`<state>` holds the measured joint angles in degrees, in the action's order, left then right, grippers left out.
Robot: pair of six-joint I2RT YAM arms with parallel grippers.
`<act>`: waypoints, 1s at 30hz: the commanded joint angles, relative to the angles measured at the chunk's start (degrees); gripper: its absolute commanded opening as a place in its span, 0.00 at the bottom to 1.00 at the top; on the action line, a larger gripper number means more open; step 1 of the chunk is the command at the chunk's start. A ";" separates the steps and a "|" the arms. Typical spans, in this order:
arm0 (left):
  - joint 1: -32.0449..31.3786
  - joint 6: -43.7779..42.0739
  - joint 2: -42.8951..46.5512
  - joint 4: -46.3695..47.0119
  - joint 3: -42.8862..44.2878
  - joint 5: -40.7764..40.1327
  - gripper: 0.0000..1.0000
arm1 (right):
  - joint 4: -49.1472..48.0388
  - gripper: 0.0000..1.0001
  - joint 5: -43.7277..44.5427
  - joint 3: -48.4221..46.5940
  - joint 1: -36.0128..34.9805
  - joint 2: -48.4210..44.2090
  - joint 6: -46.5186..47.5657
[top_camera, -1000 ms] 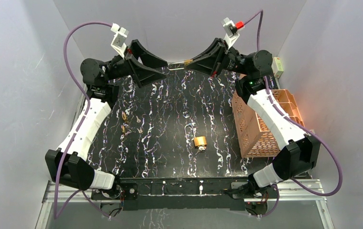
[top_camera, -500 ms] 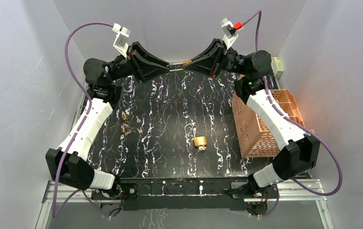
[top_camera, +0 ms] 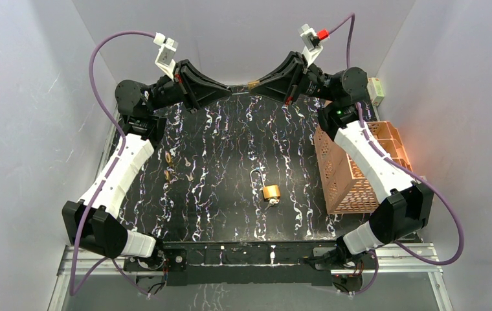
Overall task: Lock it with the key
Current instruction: Lock the lock.
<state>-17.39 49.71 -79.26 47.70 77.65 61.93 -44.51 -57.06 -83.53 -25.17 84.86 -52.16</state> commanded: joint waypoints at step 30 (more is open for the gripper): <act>-5.45 -6.14 0.00 -0.03 1.67 -3.68 0.00 | 4.48 0.00 7.21 0.13 -11.57 1.89 8.10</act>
<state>-17.15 44.27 -78.32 46.30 77.01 55.11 -43.40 -47.22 -84.27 -29.67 86.37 -44.84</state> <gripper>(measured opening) 0.031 0.189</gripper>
